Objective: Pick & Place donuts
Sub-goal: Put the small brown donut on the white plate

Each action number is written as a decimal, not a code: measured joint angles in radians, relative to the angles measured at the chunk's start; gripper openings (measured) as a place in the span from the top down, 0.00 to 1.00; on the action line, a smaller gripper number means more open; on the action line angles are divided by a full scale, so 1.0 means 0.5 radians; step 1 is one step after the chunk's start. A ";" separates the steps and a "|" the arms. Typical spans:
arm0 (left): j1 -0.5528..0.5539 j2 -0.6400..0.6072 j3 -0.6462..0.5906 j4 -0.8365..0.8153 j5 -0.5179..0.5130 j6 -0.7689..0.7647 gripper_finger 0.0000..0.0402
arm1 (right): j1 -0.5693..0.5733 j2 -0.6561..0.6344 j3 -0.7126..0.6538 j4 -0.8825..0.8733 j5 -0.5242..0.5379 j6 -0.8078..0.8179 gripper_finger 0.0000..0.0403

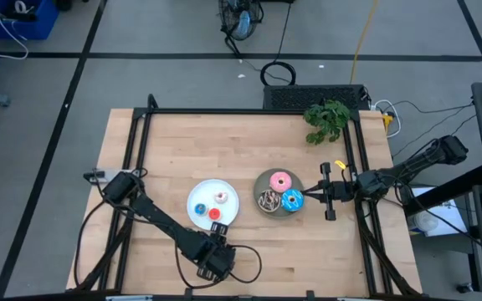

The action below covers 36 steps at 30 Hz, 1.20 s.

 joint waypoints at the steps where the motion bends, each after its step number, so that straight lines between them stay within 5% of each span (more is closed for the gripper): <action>1: 0.001 0.000 0.000 0.000 0.001 0.000 0.57 | 0.000 0.000 0.000 0.000 0.000 -0.001 1.00; 10: 0.022 0.000 -0.002 -0.008 0.050 0.004 0.72 | 0.000 0.000 0.000 0.000 0.000 0.002 1.00; 17: 0.017 0.001 0.072 -0.091 0.071 0.146 0.96 | 0.000 0.000 0.000 0.000 0.000 0.000 1.00; 29: 0.111 -0.002 0.912 -1.009 0.057 0.472 0.98 | 0.000 0.000 0.000 0.000 0.000 -0.002 1.00; 36: 0.254 -0.004 1.272 -1.209 0.052 0.623 0.94 | 0.000 0.000 0.000 -0.002 0.000 -0.004 1.00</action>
